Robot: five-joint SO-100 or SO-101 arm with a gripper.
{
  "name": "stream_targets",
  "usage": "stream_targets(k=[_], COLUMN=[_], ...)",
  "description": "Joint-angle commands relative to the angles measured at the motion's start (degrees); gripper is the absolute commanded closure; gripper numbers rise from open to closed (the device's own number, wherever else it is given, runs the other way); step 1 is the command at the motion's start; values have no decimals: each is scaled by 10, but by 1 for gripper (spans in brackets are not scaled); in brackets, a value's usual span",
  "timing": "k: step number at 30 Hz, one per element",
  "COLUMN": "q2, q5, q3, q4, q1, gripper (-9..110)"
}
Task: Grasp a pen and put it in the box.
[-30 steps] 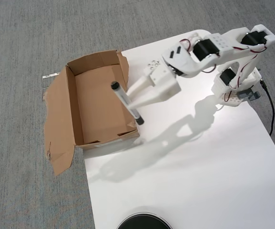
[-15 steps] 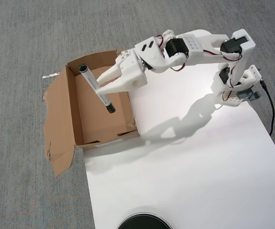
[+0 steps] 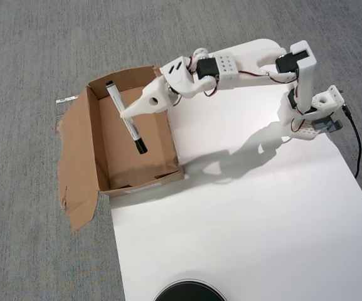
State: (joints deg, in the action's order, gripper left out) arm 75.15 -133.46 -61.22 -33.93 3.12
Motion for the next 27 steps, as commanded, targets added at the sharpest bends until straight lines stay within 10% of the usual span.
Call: stream_targets(k=[1,9,27], q2=[-23,-66,-79], q5=[-141,-323,-327], q3=[22,22,22], q4=[-1,5,5], q1=[5,4,0], gripper=[100,100,82])
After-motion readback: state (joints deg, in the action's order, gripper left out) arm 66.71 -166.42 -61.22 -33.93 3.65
